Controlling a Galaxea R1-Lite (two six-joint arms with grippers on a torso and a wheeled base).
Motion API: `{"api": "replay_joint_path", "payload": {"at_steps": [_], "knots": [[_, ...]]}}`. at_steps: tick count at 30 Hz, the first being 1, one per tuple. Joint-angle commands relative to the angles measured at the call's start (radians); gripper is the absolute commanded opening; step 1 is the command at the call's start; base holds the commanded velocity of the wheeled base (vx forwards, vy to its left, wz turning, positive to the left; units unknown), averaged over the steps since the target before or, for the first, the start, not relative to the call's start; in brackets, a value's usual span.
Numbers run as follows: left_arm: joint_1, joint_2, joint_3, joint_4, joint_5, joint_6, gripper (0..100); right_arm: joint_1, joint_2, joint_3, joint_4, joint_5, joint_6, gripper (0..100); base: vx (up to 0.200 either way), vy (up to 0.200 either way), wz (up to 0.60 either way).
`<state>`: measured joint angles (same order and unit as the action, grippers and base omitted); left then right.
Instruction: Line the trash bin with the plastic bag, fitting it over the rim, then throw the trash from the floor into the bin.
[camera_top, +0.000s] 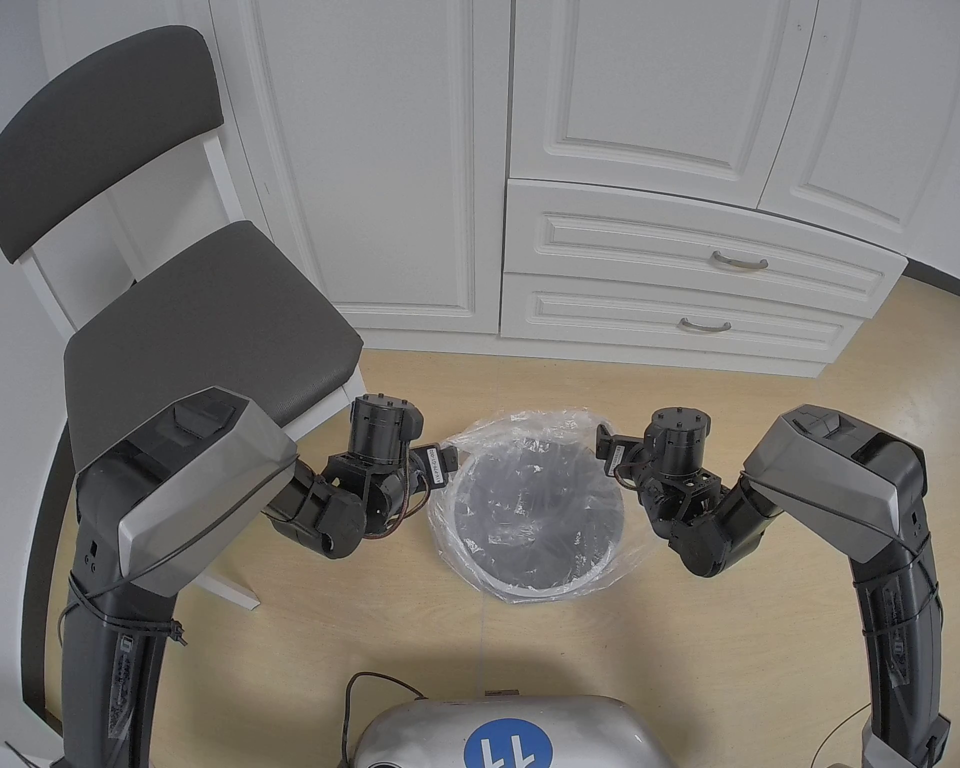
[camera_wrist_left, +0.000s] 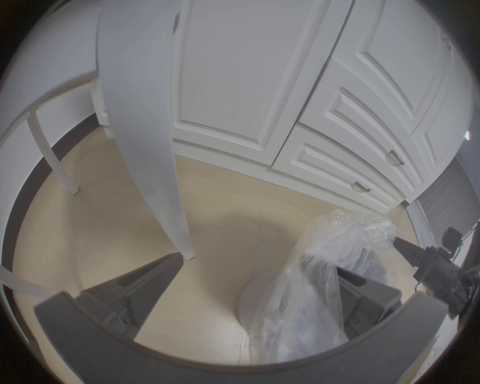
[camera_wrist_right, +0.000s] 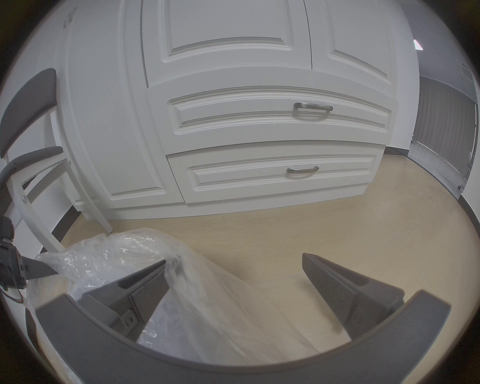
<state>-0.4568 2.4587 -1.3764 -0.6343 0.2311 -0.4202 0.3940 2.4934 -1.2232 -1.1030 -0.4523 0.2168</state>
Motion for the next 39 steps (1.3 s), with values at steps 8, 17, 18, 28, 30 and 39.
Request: {"api": "replay_joint_path", "payload": {"at_steps": [8,17,18,28,30,39], "knots": [[-0.029,-0.124,0.160,-0.007,-0.047,0.003,100,0.037,-0.146,0.139,0.037,0.032,0.007,100,0.000,0.000,0.00],[-0.025,-0.162,0.169,-0.012,-0.161,-0.074,100,0.026,-0.265,0.243,0.098,0.204,0.075,100,0.000,0.000,0.00],[-0.025,-0.158,0.163,-0.010,-0.161,-0.081,100,0.025,-0.265,0.241,0.110,0.204,0.075,100,0.000,0.000,0.00],[-0.022,-0.050,0.059,0.001,-0.168,-0.181,100,-0.043,-0.196,0.157,0.230,0.222,0.125,100,0.000,0.000,0.00],[-0.022,-0.046,0.046,0.007,-0.168,-0.190,100,-0.060,-0.182,0.140,0.230,0.227,0.136,100,0.000,0.000,0.00],[0.003,-0.020,-0.032,0.099,-0.157,-0.230,100,-0.070,-0.165,0.100,0.293,0.227,0.162,100,0.000,0.000,0.00]]}}
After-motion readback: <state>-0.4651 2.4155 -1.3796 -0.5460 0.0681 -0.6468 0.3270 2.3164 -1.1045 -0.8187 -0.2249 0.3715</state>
